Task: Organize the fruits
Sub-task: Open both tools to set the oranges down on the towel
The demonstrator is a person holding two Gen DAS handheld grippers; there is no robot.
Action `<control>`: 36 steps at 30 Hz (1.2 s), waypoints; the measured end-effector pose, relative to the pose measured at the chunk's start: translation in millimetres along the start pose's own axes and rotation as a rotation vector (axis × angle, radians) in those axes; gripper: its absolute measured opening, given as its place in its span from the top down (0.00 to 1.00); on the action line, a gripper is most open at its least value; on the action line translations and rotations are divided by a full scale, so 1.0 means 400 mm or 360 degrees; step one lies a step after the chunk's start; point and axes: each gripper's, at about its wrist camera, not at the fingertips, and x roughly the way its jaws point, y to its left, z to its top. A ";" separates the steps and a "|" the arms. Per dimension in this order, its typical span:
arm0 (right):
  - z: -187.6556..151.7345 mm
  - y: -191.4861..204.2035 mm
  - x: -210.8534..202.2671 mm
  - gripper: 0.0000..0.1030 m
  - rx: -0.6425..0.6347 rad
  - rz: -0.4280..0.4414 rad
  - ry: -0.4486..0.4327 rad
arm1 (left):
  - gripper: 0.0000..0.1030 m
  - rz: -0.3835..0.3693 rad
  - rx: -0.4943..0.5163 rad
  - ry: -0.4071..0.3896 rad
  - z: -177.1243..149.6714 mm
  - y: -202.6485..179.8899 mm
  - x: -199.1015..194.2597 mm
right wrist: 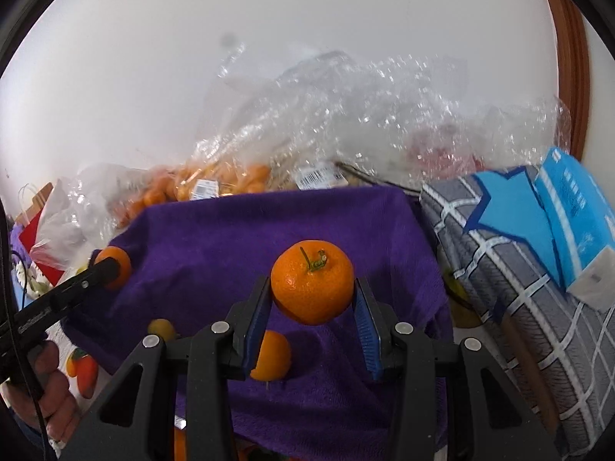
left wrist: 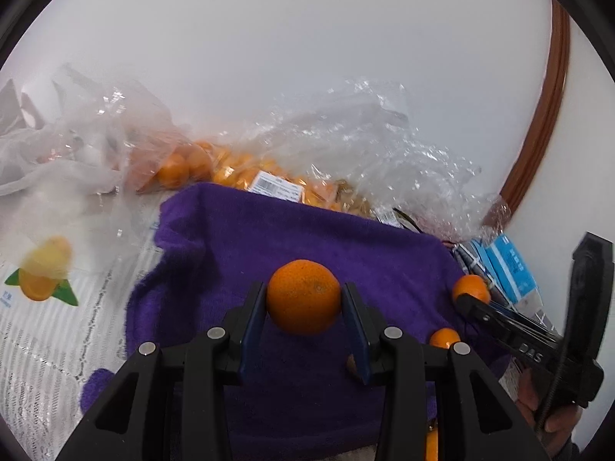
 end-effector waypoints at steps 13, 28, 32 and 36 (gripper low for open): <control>-0.013 -0.015 0.039 0.59 0.0069 -0.0052 0.0095 | 0.63 0.0015 -0.0023 0.0118 -0.008 0.007 0.033; -0.020 -0.002 -0.016 0.49 0.0033 -0.0062 -0.0035 | 0.63 0.0009 0.0015 0.0085 -0.010 -0.006 0.020; -0.024 0.013 -0.059 0.44 -0.0018 -0.0072 -0.0152 | 0.63 0.0026 0.0022 0.0059 -0.010 -0.010 0.009; -0.026 0.022 -0.103 0.44 -0.0015 -0.0080 -0.0185 | 0.63 0.0034 0.0017 0.0025 -0.010 -0.007 -0.006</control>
